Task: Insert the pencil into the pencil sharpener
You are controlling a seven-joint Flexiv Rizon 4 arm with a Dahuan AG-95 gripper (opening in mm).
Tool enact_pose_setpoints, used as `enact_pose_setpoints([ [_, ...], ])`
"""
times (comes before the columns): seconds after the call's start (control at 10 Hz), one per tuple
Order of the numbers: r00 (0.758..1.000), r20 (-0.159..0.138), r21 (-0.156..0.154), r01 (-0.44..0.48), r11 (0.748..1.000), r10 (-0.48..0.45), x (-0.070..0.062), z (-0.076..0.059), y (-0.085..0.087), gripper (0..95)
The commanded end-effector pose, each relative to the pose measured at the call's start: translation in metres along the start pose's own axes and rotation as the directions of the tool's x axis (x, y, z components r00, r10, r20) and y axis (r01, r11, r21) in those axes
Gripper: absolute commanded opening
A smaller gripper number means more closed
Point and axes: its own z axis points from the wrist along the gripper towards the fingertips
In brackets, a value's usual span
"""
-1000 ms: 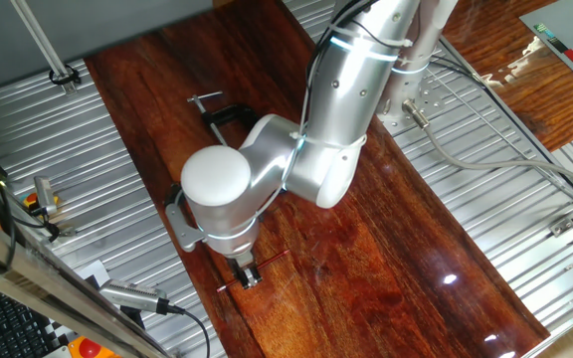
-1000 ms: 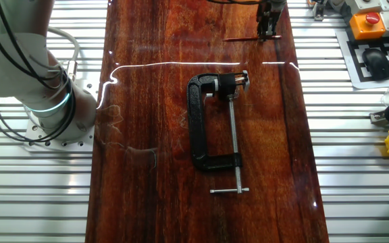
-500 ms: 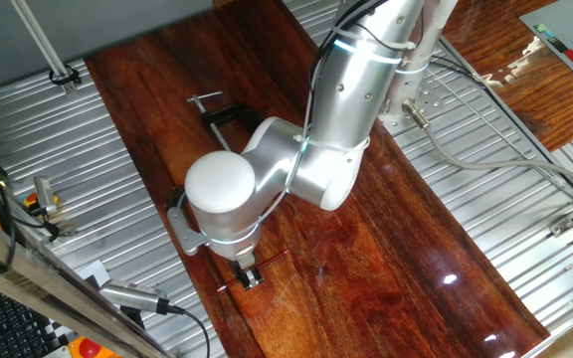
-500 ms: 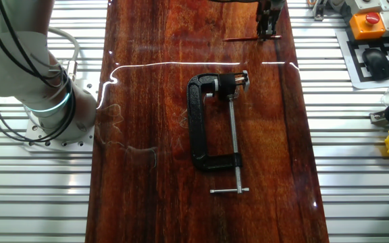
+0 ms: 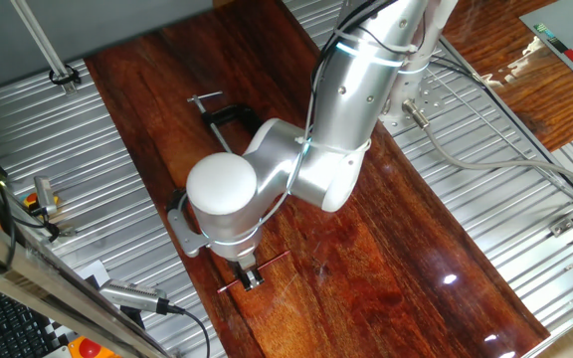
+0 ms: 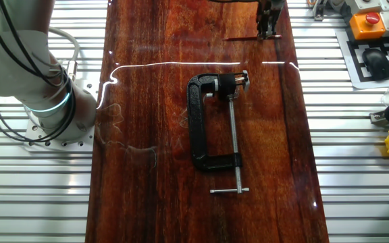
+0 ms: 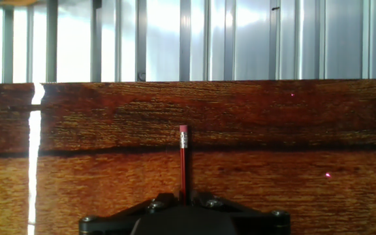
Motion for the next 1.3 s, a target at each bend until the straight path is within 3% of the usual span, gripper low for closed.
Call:
enact_pose_setpoints([
  [0.1, 1.0, -0.008, 0.0, 0.011, 1.0, -0.011, 0.0, -0.003, 0.0, 0.0],
  [0.3, 1.0, -0.013, 0.0, 0.025, 1.0, -0.025, -0.001, -0.008, -0.001, 0.0],
  [0.8, 0.997, -0.031, -0.011, 0.065, 0.998, -0.066, -0.012, -0.044, -0.032, 0.0],
  [1.2, 0.99, -0.064, -0.022, 0.128, 0.992, -0.129, -0.012, -0.044, -0.032, 0.0],
  [1.3, 0.987, -0.059, -0.025, 0.147, 0.989, -0.149, -0.012, -0.044, -0.032, 0.0],
])
